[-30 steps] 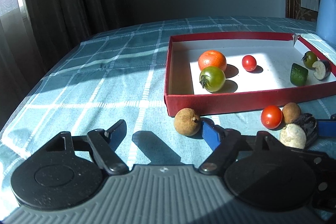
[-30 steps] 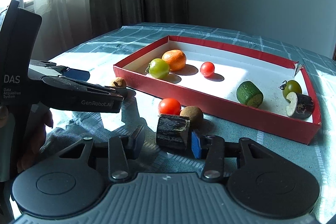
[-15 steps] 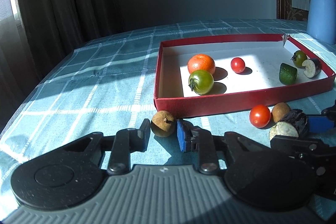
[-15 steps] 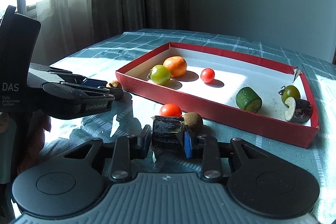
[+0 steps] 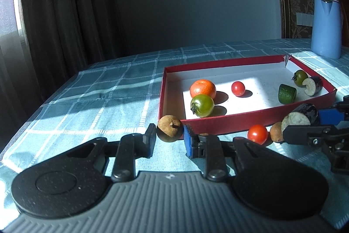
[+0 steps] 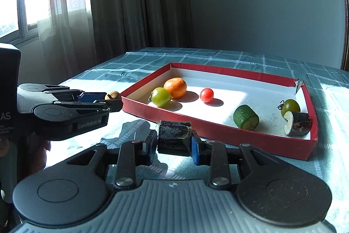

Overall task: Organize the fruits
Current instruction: 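Carry the longan and eggplant slice into the tray and open both tools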

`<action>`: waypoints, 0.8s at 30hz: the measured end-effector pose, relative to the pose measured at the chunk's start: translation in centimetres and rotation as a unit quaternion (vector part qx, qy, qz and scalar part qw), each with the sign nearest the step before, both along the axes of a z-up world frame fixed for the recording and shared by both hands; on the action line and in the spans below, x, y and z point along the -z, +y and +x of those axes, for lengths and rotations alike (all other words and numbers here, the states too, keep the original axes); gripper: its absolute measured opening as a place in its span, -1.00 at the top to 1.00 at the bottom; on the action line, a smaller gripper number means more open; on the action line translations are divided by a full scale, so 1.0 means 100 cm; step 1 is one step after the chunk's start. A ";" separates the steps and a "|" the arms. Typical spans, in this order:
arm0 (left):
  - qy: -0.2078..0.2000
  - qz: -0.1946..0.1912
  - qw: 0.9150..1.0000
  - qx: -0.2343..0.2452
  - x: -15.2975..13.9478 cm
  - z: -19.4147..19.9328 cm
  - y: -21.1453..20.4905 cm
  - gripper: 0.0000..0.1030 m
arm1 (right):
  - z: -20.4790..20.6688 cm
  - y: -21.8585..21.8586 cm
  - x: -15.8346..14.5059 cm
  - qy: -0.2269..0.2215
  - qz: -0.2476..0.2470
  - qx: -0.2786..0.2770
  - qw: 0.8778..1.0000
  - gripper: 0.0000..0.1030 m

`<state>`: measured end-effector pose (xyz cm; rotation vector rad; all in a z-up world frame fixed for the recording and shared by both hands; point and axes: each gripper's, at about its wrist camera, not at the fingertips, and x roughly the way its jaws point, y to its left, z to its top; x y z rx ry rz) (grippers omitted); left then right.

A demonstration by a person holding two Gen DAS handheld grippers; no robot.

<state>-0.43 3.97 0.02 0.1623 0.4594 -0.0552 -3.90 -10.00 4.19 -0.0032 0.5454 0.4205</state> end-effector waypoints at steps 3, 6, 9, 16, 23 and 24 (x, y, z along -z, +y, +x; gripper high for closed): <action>0.005 -0.020 1.000 0.006 -0.003 0.001 0.003 0.51 | 0.000 -0.005 -0.005 -0.009 0.005 0.007 1.000 0.40; 0.009 -0.034 0.999 0.011 -0.007 0.005 0.002 0.52 | 0.004 -0.011 -0.010 -0.017 0.006 0.016 1.000 0.40; 0.018 -0.065 0.997 0.025 -0.016 0.015 0.000 0.52 | 0.013 -0.017 -0.015 -0.025 -0.005 0.030 0.999 0.40; 0.025 -0.053 0.998 0.028 -0.026 0.048 -0.034 0.52 | 0.053 -0.033 -0.019 -0.028 -0.025 0.074 0.997 0.40; 0.057 -0.025 0.998 0.032 -0.014 0.076 -0.066 0.52 | 0.104 -0.040 -0.008 -0.011 -0.044 0.105 0.993 0.40; 0.060 -0.024 0.997 0.033 -0.012 0.079 -0.068 0.52 | 0.109 -0.040 -0.006 -0.009 -0.047 0.106 0.993 0.40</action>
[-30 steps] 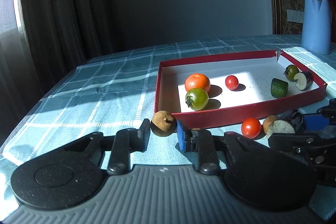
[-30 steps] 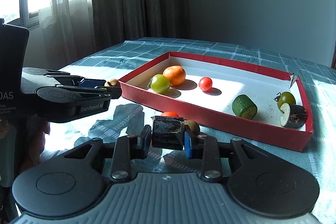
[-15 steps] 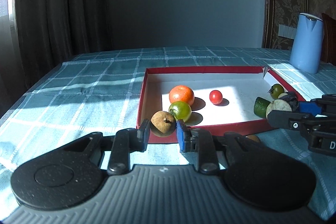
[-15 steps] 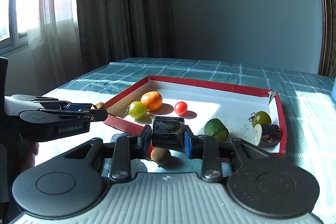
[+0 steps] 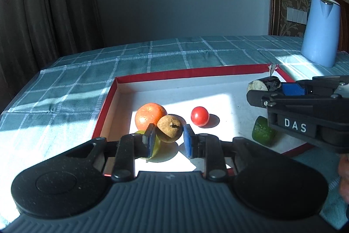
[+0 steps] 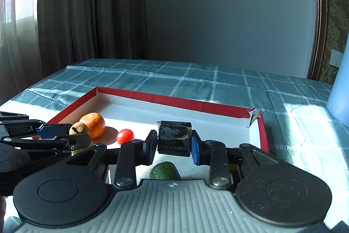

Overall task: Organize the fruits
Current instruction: 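Carry the longan and eggplant slice into the tray and open both tools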

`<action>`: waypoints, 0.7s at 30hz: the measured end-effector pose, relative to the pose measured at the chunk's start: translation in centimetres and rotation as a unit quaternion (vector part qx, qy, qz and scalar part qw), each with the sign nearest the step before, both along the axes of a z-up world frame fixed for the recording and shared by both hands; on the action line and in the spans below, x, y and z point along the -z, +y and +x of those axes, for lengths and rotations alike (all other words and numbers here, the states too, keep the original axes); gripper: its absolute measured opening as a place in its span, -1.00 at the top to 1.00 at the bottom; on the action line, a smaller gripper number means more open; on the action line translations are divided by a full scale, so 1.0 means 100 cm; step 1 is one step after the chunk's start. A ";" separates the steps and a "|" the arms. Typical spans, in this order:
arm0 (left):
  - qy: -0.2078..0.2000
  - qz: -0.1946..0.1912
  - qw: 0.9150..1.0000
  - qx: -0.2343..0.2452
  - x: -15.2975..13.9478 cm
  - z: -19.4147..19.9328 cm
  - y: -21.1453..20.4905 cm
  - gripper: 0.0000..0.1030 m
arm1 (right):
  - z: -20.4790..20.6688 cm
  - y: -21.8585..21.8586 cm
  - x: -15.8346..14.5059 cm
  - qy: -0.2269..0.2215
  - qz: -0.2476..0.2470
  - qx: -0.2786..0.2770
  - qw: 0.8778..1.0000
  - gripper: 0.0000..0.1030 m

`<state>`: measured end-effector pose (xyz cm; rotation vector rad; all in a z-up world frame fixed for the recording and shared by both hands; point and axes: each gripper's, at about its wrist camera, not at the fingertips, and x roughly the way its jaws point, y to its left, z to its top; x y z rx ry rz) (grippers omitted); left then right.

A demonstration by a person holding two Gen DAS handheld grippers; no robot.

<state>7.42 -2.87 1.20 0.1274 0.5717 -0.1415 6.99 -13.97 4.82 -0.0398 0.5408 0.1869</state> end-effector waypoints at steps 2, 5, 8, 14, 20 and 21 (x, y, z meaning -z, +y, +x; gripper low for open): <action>0.002 0.002 1.000 0.002 0.003 0.005 -0.004 0.52 | 0.010 0.000 0.004 0.007 -0.002 0.004 1.000 0.40; 0.009 0.004 1.000 0.004 0.007 0.010 -0.007 0.51 | 0.024 -0.001 0.007 0.019 -0.003 0.007 1.000 0.40; 0.013 0.010 1.000 0.004 0.011 0.013 -0.011 0.50 | 0.037 0.000 0.011 0.030 -0.005 0.009 1.000 0.40; 0.036 0.004 0.999 -0.007 0.017 0.028 -0.010 0.49 | 0.056 0.001 0.020 0.051 -0.010 0.015 0.999 0.40; 0.031 0.018 0.999 -0.009 0.019 0.032 -0.015 0.49 | 0.065 -0.002 0.024 0.072 0.001 0.019 0.997 0.40; 0.031 0.020 0.999 -0.008 0.020 0.031 -0.016 0.48 | 0.065 -0.002 0.024 0.072 0.001 0.019 0.997 0.40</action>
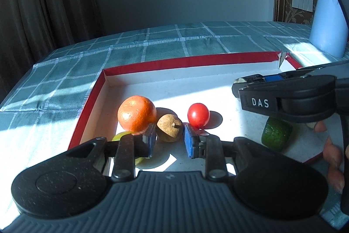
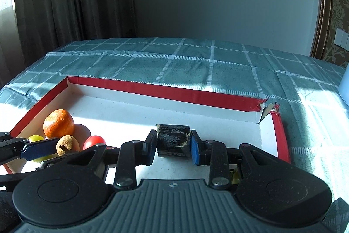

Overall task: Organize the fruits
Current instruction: 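Carry the longan and eggplant slice into the tray and open both tools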

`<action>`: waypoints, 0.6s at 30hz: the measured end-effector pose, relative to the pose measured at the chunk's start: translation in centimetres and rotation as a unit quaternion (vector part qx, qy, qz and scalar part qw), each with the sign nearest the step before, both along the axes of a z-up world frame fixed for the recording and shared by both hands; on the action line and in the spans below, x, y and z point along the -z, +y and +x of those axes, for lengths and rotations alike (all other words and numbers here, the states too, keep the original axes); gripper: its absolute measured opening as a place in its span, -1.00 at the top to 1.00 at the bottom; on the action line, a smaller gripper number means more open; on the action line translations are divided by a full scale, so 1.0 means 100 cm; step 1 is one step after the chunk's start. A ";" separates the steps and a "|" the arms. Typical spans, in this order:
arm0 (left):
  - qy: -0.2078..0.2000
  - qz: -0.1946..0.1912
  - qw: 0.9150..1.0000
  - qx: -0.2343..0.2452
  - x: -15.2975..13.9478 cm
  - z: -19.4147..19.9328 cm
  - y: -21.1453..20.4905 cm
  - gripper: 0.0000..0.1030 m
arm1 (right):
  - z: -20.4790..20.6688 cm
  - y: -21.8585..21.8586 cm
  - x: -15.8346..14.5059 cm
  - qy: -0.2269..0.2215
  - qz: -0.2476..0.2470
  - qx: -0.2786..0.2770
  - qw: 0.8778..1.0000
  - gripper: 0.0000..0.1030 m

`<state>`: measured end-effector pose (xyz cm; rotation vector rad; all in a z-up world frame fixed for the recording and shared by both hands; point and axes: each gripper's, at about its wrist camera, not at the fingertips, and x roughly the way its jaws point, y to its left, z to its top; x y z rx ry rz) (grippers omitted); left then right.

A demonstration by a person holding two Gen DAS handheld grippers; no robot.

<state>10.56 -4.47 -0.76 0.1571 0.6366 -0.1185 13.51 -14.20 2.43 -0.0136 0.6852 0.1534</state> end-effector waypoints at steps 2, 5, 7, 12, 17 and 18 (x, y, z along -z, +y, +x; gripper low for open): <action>0.001 0.000 1.000 0.004 0.000 -0.001 -0.001 0.42 | 0.000 0.000 0.000 0.003 -0.002 -0.002 1.000 0.40; 0.000 -0.001 1.000 0.011 0.000 -0.001 -0.002 0.19 | 0.000 0.001 0.000 0.008 -0.003 -0.001 1.000 0.39; -0.004 0.001 1.000 0.013 0.000 -0.002 -0.003 -0.08 | 0.001 0.000 0.000 0.010 -0.001 -0.002 1.000 0.38; -0.001 -0.001 1.000 0.005 0.001 0.000 -0.002 -0.41 | 0.000 -0.002 -0.001 0.006 0.011 0.002 1.000 -0.04; -0.003 -0.007 1.000 0.005 0.000 -0.001 0.000 -0.75 | -0.004 -0.005 -0.004 -0.010 0.021 0.006 1.000 -0.29; -0.005 -0.008 1.000 0.005 0.000 -0.001 0.000 -0.82 | -0.005 -0.005 -0.004 -0.012 0.021 0.008 1.000 -0.30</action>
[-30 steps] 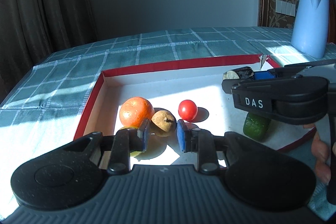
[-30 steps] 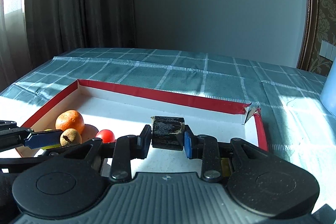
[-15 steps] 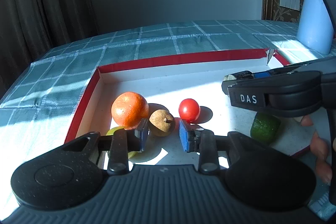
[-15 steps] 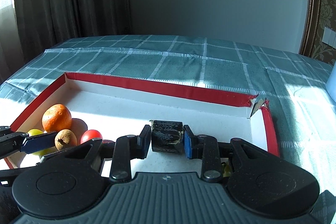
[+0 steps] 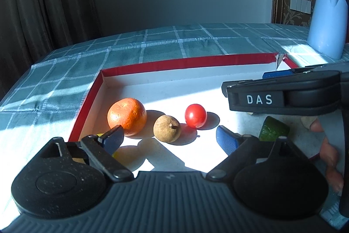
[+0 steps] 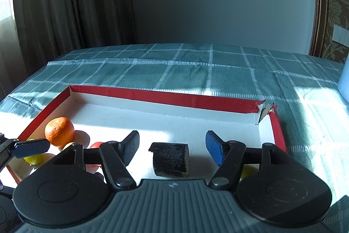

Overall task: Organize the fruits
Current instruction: 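Carry the longan and eggplant slice into the tray and open both tools, then move both tools out of the tray and grasp the brown kiwi with the right tool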

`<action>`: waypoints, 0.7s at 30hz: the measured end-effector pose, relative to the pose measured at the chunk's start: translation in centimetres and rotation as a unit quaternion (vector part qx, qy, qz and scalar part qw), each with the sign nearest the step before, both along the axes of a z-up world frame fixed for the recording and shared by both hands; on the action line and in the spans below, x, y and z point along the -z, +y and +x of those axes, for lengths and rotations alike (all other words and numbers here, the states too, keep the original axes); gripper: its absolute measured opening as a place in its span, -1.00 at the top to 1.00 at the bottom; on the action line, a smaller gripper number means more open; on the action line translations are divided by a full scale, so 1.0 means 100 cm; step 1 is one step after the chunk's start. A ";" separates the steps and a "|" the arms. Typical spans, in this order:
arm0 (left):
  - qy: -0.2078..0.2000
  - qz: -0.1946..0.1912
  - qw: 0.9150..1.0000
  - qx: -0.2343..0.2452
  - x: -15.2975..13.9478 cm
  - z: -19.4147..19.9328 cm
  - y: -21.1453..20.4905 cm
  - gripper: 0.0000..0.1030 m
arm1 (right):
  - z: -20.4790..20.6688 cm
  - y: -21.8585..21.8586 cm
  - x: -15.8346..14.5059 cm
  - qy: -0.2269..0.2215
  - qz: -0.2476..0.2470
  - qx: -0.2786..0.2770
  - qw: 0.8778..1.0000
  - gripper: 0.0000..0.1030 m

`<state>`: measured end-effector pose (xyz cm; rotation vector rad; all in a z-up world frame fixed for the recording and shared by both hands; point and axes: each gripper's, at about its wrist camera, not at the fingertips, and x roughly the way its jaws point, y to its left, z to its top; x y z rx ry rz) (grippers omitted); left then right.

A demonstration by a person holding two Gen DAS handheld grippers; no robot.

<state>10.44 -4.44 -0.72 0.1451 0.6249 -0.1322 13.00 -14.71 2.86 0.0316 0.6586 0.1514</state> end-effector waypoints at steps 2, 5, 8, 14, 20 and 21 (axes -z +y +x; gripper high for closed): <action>-0.005 -0.001 1.000 -0.002 -0.001 -0.001 0.001 -0.87 | -0.001 -0.002 -0.001 -0.003 0.005 0.003 1.000 -0.31; -0.002 -0.008 1.000 -0.002 -0.002 0.000 0.002 -0.91 | -0.004 -0.006 -0.002 -0.010 0.019 0.010 1.000 -0.33; -0.001 -0.011 1.000 -0.003 -0.002 0.001 0.004 -0.91 | -0.006 -0.010 -0.003 -0.014 0.029 0.015 0.999 -0.37; 0.000 -0.016 1.000 0.000 -0.002 -0.002 0.007 -0.92 | -0.018 -0.021 -0.007 -0.026 0.056 0.027 0.998 -0.43; 0.007 -0.025 1.000 0.005 -0.002 -0.002 0.009 -0.94 | -0.028 -0.027 -0.008 -0.032 0.065 0.035 0.997 -0.43; 0.008 -0.024 1.000 0.006 -0.002 -0.002 0.009 -0.95 | -0.030 -0.028 -0.009 -0.033 0.066 0.035 0.997 -0.43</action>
